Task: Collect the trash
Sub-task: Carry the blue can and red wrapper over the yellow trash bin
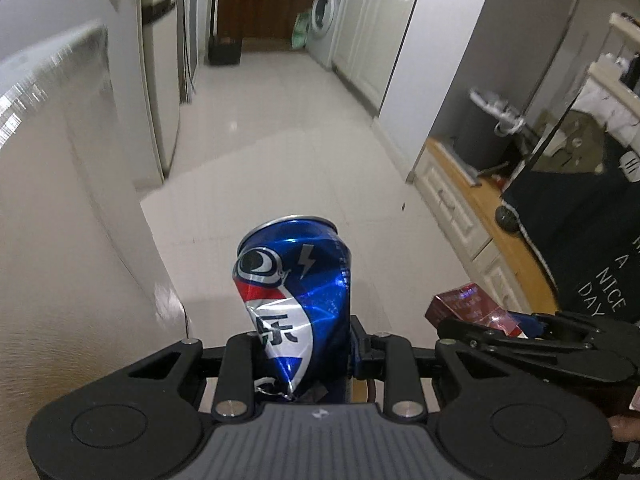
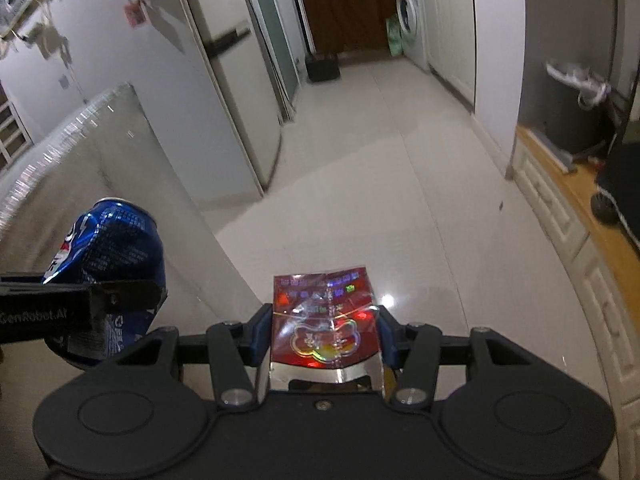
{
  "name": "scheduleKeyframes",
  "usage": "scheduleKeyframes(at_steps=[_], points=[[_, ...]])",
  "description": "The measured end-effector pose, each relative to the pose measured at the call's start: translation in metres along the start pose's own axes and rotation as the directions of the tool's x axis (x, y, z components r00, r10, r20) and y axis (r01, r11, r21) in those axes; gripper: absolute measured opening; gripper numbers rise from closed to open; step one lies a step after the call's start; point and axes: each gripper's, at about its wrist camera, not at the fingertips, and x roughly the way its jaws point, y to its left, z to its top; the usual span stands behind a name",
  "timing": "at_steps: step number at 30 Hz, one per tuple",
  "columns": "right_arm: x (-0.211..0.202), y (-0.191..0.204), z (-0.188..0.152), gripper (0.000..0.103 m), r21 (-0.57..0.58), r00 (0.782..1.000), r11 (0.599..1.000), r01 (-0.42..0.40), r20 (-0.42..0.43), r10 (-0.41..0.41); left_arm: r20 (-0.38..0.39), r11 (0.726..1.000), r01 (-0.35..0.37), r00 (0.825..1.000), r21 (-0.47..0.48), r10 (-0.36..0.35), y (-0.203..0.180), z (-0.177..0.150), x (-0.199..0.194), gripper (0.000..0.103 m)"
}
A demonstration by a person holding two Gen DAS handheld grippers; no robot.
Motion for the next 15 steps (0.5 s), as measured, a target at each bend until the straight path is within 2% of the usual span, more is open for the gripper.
scheduleKeyframes(at_steps=[9, 15], points=[[0.071, -0.021, -0.001, 0.053, 0.053, 0.985, 0.998, 0.025, -0.172, -0.016, -0.147, 0.998, -0.009, 0.989, -0.063, 0.0, 0.021, -0.005, 0.084, 0.029], [0.115, -0.024, -0.009, 0.054, 0.079, 0.962, 0.997, 0.022, -0.274, 0.0, -0.252, 0.995, -0.021, 0.968, -0.097, -0.004, 0.036, -0.016, 0.131, 0.029]])
